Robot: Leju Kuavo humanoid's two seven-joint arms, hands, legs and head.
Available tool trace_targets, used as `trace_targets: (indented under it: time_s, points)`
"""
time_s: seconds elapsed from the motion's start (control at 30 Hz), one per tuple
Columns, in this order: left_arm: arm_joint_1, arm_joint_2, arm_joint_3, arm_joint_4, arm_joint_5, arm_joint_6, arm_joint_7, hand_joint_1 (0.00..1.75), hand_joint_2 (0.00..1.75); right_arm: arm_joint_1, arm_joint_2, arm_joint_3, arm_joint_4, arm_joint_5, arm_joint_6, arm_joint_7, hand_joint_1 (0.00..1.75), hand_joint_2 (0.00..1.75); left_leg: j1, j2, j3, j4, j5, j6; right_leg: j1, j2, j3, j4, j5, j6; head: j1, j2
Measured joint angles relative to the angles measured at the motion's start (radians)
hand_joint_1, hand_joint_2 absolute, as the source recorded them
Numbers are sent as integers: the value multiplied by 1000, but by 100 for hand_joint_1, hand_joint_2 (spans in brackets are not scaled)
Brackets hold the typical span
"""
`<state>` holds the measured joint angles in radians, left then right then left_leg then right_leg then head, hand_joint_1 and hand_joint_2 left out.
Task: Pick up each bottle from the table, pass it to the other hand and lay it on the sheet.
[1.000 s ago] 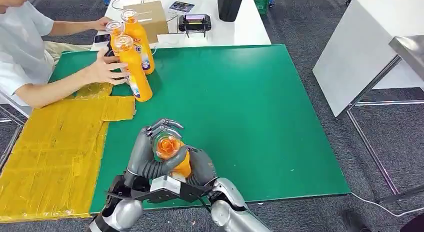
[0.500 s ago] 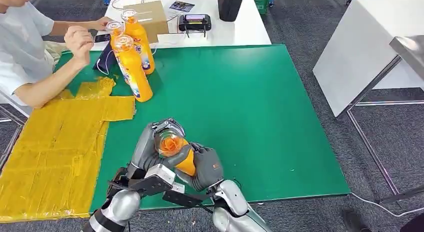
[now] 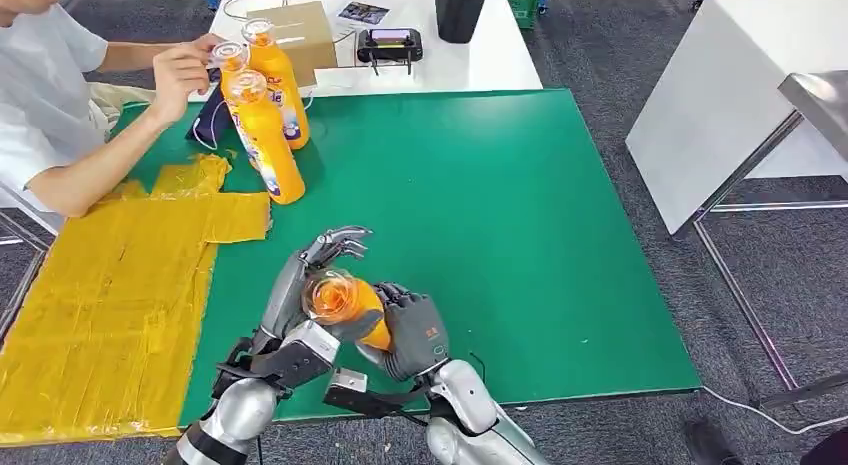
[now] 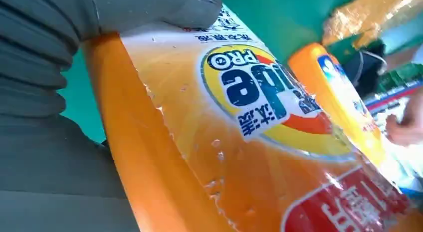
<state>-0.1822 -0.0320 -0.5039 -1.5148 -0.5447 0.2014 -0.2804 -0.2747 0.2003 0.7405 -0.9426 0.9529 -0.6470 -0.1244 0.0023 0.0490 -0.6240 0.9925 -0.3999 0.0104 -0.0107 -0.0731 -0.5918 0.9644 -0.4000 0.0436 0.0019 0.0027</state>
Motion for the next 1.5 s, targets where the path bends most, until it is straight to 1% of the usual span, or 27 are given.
trace_targets:
  time_s: [0.5,0.53,0.57,0.83,1.5]
  points:
    - [5,5,10,19,32,-50,-1,0,175,-5,-1,5,5,7,-4,3,175,175,0,0,0,0,0,0,0,0,0,0,0,0,0,0]
    - [5,5,10,19,32,-51,-1,75,175,-5,-1,5,5,7,-4,3,175,175,0,0,0,0,0,0,0,0,0,0,0,0,0,0]
    - [5,5,10,19,33,-51,-1,175,175,-5,-1,5,6,7,-4,3,175,175,0,0,0,0,0,0,0,0,0,0,0,0,0,0]
    - [20,5,22,18,66,-51,-23,175,175,-5,-1,5,8,3,-3,-3,175,175,0,0,0,0,0,0,0,0,0,0,0,0,0,0]
    - [25,5,24,18,73,-51,-27,175,175,-5,-1,7,10,-2,-3,-8,175,175,0,0,0,0,0,0,0,0,0,0,0,0,0,0]
